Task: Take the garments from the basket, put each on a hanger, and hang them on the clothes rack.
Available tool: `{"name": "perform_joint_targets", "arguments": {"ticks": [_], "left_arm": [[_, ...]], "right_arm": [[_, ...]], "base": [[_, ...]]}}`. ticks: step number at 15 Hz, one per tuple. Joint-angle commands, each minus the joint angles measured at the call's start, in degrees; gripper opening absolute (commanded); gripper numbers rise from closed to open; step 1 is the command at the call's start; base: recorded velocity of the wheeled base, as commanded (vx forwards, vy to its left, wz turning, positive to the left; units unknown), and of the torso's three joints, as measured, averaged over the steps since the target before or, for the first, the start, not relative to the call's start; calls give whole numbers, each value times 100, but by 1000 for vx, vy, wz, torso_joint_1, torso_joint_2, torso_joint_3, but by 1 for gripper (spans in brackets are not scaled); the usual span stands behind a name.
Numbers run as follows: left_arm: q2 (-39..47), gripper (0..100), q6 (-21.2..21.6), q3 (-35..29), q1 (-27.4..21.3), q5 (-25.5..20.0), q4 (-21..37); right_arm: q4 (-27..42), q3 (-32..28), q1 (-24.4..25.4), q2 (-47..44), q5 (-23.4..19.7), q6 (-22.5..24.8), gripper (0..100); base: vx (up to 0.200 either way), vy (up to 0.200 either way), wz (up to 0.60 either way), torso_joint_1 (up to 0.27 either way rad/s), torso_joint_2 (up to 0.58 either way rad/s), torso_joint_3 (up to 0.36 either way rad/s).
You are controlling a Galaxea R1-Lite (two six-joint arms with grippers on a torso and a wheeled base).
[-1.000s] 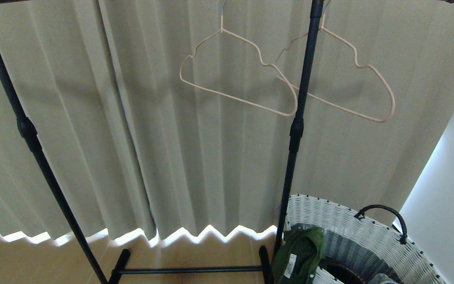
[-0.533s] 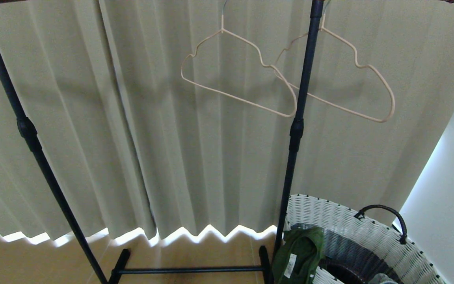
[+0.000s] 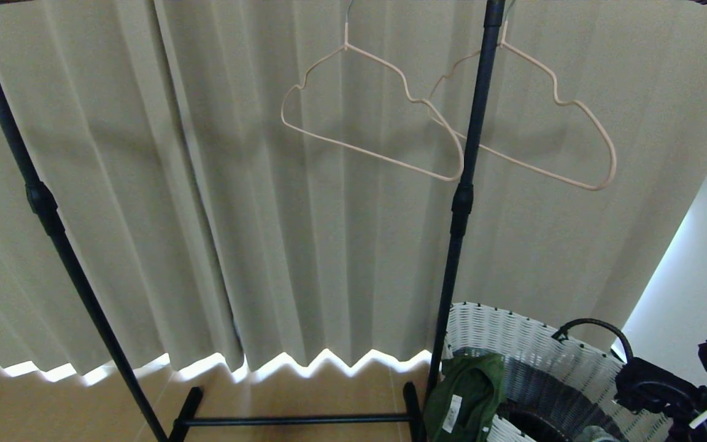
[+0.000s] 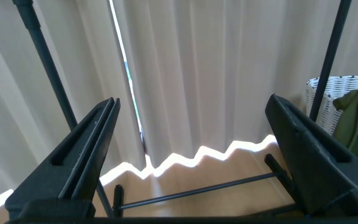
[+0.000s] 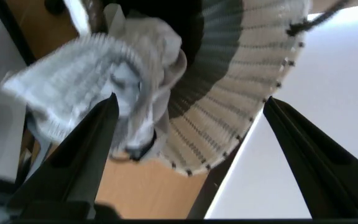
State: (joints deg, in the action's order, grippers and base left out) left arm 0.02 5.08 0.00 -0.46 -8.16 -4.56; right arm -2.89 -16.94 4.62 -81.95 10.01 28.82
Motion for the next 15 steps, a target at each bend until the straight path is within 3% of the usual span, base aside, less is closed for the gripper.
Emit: {"name": "perform_joint_targets", "arguments": {"ticks": [1,10,15], "left_arm": [[-2,100,1,0,2,-2,-1],[-2,100,-7,0,-6,-2,-1],[-2,100,-16,0,2,7,-1]], "right_arm": [[-370,25,-5,-867,1,10,100],[-1399,16,-216,-1412,10,19,100],[-1416,25,-207,-1412,-8,62,100]], "base": [[0,0,0,0,0,0],[0,0,0,0,0,0],[0,0,0,0,0,0]]}}
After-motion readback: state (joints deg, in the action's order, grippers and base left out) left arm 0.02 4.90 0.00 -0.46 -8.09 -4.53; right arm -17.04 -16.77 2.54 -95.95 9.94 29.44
